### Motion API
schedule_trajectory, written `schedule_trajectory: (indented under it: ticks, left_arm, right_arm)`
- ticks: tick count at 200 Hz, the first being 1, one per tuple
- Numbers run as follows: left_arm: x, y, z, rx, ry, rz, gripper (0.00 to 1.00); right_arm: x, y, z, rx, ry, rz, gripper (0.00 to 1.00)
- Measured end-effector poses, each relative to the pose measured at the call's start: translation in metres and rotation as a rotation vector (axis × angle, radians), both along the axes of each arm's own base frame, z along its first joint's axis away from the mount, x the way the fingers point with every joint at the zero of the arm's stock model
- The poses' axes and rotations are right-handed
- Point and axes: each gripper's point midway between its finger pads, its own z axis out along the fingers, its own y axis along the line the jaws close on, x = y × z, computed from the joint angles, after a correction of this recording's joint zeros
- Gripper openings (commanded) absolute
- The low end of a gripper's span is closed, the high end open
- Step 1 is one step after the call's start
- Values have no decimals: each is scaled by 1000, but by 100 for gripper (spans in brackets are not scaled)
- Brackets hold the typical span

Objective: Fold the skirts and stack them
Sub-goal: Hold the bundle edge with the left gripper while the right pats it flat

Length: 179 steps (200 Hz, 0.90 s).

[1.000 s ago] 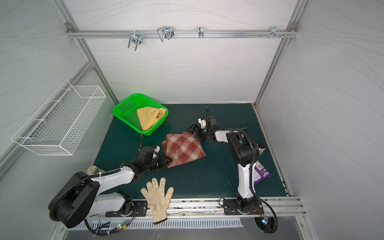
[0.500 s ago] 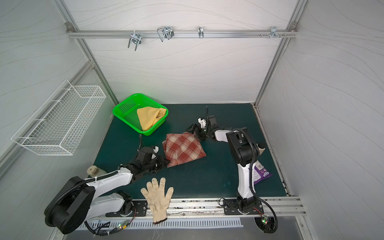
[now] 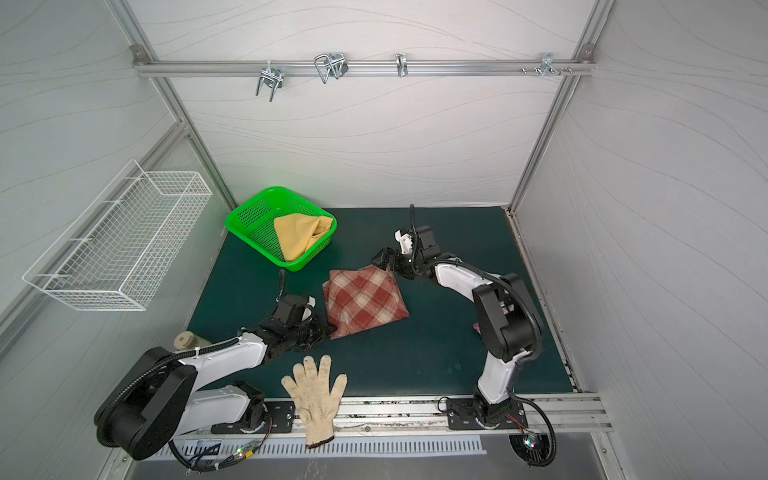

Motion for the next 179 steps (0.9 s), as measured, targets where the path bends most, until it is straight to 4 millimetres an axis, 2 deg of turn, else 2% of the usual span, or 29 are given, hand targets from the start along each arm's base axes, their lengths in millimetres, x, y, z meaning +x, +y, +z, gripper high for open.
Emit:
schedule_trajectory:
  ticks: [13,24,38,59,78,121,156,179]
  left_arm:
    - [1,1,1,0,-3,-1,0]
    - [2,2,1,1,-4,-1,0]
    - [3,4,1,1,-5,2,0]
    - [3,6,1,2,-3,3,0]
    - [4,7,3,4,-3,1,0]
    - [6,9,5,7,0,5,0]
    - [6,10,4,7,3,7,0]
    - [7,11,4,7,4,10,0]
  right_arm:
    - [-18,0,6,-12,-35,24,99]
    - [-32,-4,1,-26,-36,37,99]
    - [-48,-15,-19,-62,-12,32,99]
    - [-71,-39,-61,-142,59,3,97]
    - [-85,-54,-80,-190,85,-18,93]
    - [-83,-55,-72,-189,31,-27,80]
    - [-88,-58,-76,-189,24,-32,78]
    - [-91,-55,-76,-192,21,-21,71]
